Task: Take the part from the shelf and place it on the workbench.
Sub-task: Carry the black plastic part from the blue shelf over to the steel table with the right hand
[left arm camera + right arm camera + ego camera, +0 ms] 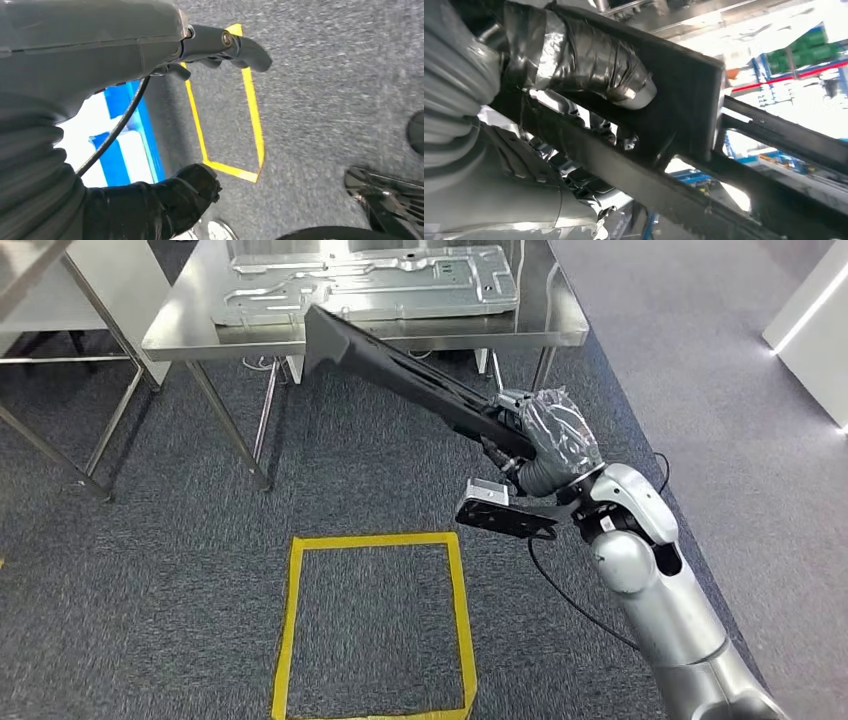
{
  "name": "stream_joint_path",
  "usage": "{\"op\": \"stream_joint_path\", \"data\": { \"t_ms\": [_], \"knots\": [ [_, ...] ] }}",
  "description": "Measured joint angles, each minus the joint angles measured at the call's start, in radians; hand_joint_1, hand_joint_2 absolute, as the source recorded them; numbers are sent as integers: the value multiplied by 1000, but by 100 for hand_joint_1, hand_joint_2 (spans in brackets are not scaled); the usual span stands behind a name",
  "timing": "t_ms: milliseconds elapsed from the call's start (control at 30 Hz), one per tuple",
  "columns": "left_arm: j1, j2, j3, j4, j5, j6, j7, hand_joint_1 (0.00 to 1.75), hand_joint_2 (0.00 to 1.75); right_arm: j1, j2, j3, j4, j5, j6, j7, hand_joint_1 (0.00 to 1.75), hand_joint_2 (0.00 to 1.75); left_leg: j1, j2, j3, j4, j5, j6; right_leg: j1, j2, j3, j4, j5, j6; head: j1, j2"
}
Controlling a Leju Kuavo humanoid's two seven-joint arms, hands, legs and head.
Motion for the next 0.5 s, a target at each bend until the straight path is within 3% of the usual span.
{"op": "stream_joint_path", "data": {
  "t_ms": [33,100,167,233,267,300,367,400,433,500],
  "knots": [
    [-1,0,0,0,0,0,0,0,175,-4,1,0,-1,-1,1,1,175,175,2,-3,19,-8,-6,7,-1,5,-16,37,11,2,1,0],
    [-5,-1,0,0,0,0,-1,0,175,-9,1,0,-1,-3,2,2,175,175,6,-8,52,-20,-21,16,-2,19,-89,153,10,5,2,0],
    [-9,-1,0,0,0,0,-1,0,175,-10,1,0,1,-4,5,2,175,175,8,-15,78,-22,-44,19,-1,27,-182,250,-46,9,2,0],
    [-9,-1,0,0,0,-1,-1,0,175,-9,1,0,4,-4,8,5,175,175,8,-25,111,-22,-72,18,0,28,-240,255,-100,9,2,0],
    [-7,-2,0,0,0,-2,-1,0,175,-10,1,0,6,-4,10,7,175,175,8,-29,130,-21,-86,17,1,28,-251,222,-92,8,3,0],
    [-6,-3,0,0,0,-3,-1,0,175,-10,1,0,7,-4,11,8,175,175,8,-32,149,-21,-101,15,2,28,-253,169,-46,5,3,0],
    [-3,-6,0,0,0,-4,-1,0,175,-11,-1,1,10,-4,13,10,175,175,6,-39,176,-18,-130,7,8,31,-253,61,96,-2,3,0],
    [-3,-7,0,0,0,-4,-1,0,175,-12,-2,2,12,-4,14,12,175,175,6,-42,182,-17,-142,0,12,32,-251,31,150,-8,3,0],
    [-4,-8,0,1,0,-4,0,0,175,-13,-2,2,13,-2,14,14,175,175,6,-44,185,-13,-149,-6,15,33,-249,18,176,-13,3,0],
    [-8,-8,0,1,0,-2,1,0,175,-20,-3,3,12,3,15,22,175,175,7,-42,182,5,-145,-16,13,33,-234,11,172,-23,2,0]
  ]
}}
